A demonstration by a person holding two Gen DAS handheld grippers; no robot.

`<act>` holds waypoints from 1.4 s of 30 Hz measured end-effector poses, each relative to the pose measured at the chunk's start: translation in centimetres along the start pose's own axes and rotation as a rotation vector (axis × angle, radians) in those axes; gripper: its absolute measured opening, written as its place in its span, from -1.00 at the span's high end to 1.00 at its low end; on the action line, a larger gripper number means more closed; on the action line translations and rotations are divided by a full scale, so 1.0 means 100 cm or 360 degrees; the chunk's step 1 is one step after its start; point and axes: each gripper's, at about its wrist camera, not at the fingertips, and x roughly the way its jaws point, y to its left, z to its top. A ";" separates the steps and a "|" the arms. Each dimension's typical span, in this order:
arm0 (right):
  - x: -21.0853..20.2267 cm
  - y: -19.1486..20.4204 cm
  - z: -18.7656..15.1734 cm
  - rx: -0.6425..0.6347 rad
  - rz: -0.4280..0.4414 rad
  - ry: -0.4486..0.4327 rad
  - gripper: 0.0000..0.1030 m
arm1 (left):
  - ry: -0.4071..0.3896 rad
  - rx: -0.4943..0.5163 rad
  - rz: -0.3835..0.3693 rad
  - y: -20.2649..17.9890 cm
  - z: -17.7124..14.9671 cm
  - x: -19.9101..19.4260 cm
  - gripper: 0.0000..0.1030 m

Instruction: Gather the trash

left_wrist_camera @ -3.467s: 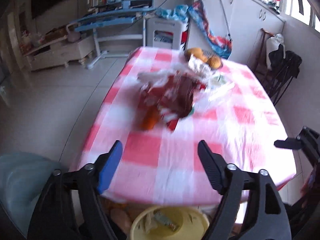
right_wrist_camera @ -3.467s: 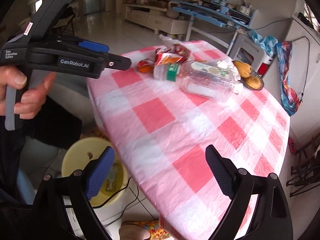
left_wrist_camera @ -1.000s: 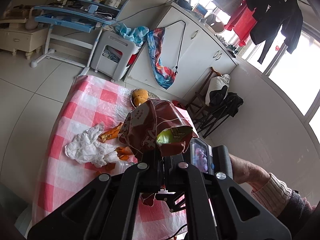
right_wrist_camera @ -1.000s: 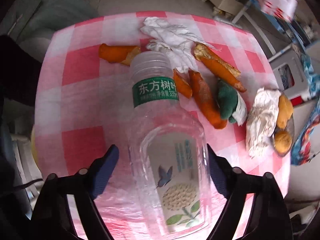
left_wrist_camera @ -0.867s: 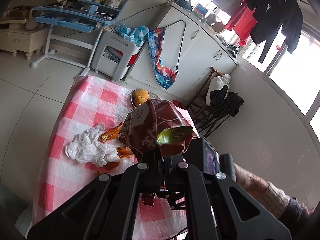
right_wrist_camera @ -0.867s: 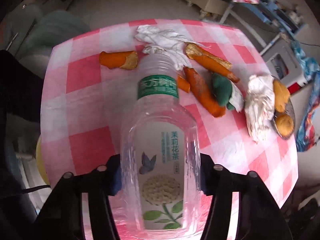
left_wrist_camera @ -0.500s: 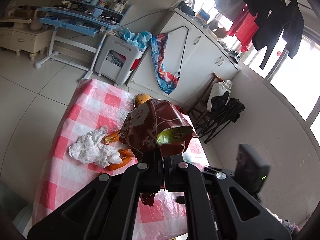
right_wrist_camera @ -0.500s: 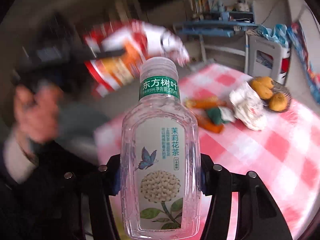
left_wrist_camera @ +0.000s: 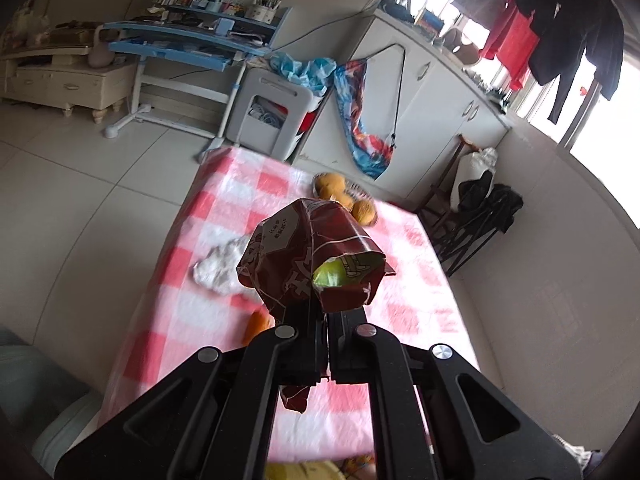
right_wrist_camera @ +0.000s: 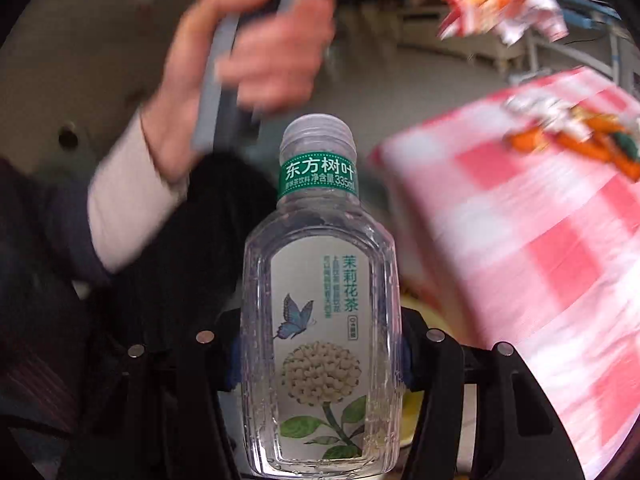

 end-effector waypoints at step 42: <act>-0.080 -0.150 -0.022 0.0605 -0.1257 -0.0091 -0.85 | 0.0109 0.0190 0.0476 -0.050 -0.070 0.010 -0.57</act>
